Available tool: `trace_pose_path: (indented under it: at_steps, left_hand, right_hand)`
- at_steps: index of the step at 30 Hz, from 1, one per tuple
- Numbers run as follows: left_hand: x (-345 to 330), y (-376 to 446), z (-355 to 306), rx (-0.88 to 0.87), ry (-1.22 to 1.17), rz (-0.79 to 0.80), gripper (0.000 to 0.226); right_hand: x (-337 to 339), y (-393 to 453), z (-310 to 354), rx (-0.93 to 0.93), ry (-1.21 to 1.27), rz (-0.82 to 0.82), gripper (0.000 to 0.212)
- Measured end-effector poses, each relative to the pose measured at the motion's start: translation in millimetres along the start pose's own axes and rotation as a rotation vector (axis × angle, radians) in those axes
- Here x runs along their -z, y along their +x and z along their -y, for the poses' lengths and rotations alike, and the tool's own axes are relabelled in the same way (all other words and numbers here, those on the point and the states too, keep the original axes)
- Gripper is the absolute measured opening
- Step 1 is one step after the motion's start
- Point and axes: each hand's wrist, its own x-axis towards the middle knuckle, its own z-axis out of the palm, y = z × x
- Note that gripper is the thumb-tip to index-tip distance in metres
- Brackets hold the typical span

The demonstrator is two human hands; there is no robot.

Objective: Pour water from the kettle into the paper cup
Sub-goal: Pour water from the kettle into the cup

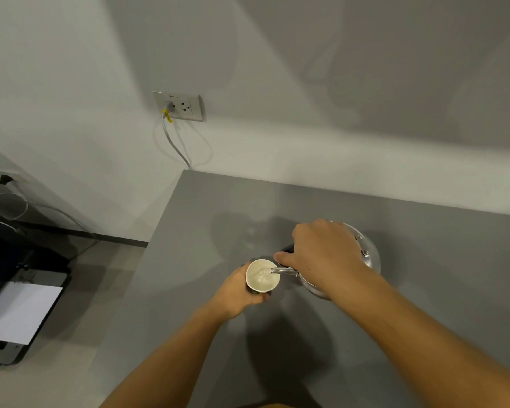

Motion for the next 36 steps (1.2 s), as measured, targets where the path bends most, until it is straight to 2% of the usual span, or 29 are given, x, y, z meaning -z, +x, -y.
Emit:
trace_pose_path:
  at_steps: [36]
  left_hand:
    - [1.6, -1.1, -3.5, 0.009, -0.042, 0.019, 0.068]
  right_hand:
    - [-1.6, 1.2, 3.4, 0.019, -0.044, -0.023, 0.051]
